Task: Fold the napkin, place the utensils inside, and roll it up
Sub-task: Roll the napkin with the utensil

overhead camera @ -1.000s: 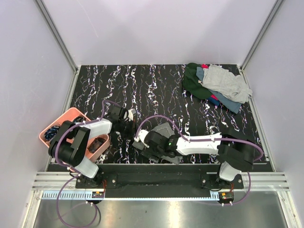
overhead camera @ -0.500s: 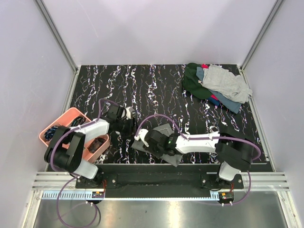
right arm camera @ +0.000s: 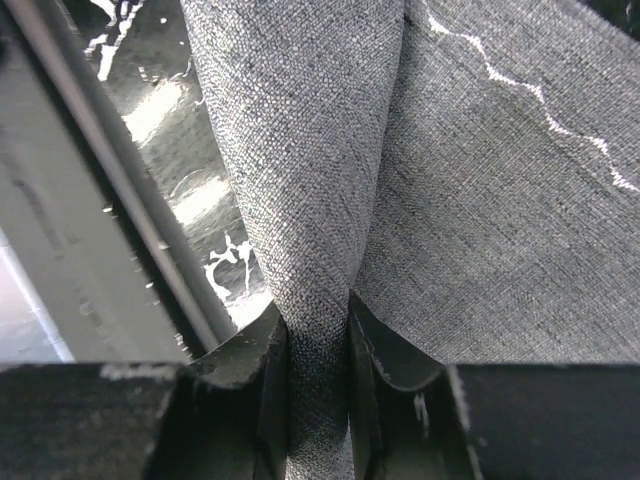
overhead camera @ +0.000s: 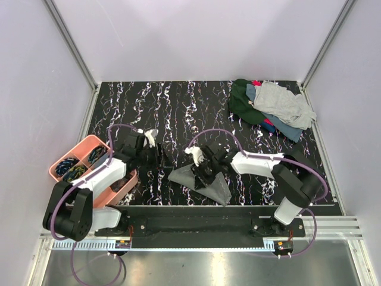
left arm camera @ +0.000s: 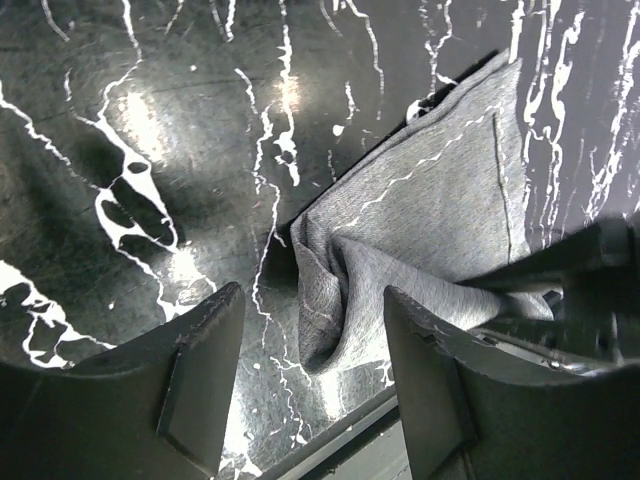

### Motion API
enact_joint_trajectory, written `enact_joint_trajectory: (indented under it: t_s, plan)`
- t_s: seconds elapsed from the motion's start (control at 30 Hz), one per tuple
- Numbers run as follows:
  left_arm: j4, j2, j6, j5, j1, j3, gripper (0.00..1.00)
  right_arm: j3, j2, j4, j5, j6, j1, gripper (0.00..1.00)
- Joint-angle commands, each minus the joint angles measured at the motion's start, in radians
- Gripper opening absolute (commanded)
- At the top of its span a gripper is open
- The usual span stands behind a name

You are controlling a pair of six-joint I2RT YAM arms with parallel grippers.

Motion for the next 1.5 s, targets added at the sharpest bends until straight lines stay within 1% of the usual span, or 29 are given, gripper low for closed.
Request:
enact_joint_trajectory:
  t_s: [0.0,0.27,0.4,0.6,0.7,0.73,0.8,0.83,0.87,0.9,0.93,0.97,1.0,1.03,1.07,1.17,1.27,1.3,1.33,1.4,1.43,1.47]
  plan:
    - [0.102,-0.021,0.019,0.066,-0.001,-0.024,0.59,0.026,0.056,0.026,-0.264,0.037,-0.063,0.28]
    - [0.214,-0.009,0.015,0.13,-0.033,-0.044,0.56,0.03,0.169,0.073,-0.448,0.084,-0.213,0.27]
    - [0.268,0.021,0.015,0.169,-0.053,-0.047,0.54,0.049,0.231,0.093,-0.533,0.106,-0.262,0.26]
    - [0.302,0.06,0.012,0.184,-0.081,-0.05,0.5,0.061,0.292,0.101,-0.567,0.106,-0.302,0.25]
    - [0.322,0.091,0.009,0.182,-0.082,-0.051,0.45,0.063,0.295,0.103,-0.568,0.103,-0.313,0.25]
    - [0.329,0.106,0.009,0.184,-0.085,-0.051,0.39,0.064,0.298,0.101,-0.57,0.104,-0.314,0.25]
    - [0.349,0.12,0.005,0.181,-0.087,-0.05,0.34,0.064,0.302,0.103,-0.571,0.104,-0.319,0.27]
    - [0.353,0.139,0.005,0.179,-0.089,-0.047,0.31,0.064,0.302,0.103,-0.571,0.104,-0.32,0.29]
    - [0.353,0.149,0.003,0.181,-0.09,-0.044,0.25,0.066,0.299,0.103,-0.564,0.104,-0.322,0.3]
    - [0.348,0.159,0.003,0.178,-0.089,-0.042,0.22,0.066,0.295,0.101,-0.559,0.103,-0.322,0.37]
    - [0.339,0.175,0.003,0.163,-0.089,-0.038,0.17,0.064,0.282,0.101,-0.55,0.104,-0.322,0.41]
    - [0.331,0.185,0.005,0.158,-0.089,-0.035,0.11,0.064,0.273,0.1,-0.53,0.103,-0.322,0.45]
    - [0.316,0.191,0.006,0.153,-0.089,-0.03,0.1,0.064,0.25,0.1,-0.518,0.1,-0.32,0.52]
    - [0.308,0.205,0.006,0.143,-0.089,-0.022,0.08,0.063,0.237,0.098,-0.507,0.103,-0.32,0.57]
    - [0.29,0.229,0.006,0.136,-0.089,-0.007,0.04,0.064,0.207,0.092,-0.478,0.107,-0.32,0.64]
    - [0.279,0.269,0.003,0.15,-0.089,0.013,0.03,0.07,0.165,0.072,-0.44,0.109,-0.32,0.7]
    - [0.267,0.301,0.002,0.156,-0.089,0.031,0.01,0.07,0.099,0.047,-0.374,0.098,-0.32,0.73]
    - [0.256,0.309,0.002,0.156,-0.089,0.036,0.01,0.069,0.079,0.041,-0.331,0.094,-0.32,0.74]
    - [0.253,0.318,0.003,0.158,-0.089,0.041,0.0,0.067,0.034,0.041,-0.308,0.091,-0.32,0.75]
    - [0.248,0.323,0.002,0.161,-0.089,0.045,0.0,0.06,-0.014,0.035,-0.228,0.075,-0.31,0.76]
    - [0.247,0.324,0.0,0.161,-0.089,0.05,0.0,0.055,-0.063,0.026,-0.185,0.06,-0.295,0.76]
    - [0.244,0.326,-0.001,0.159,-0.089,0.051,0.0,0.052,-0.092,0.009,-0.074,0.04,-0.273,0.77]
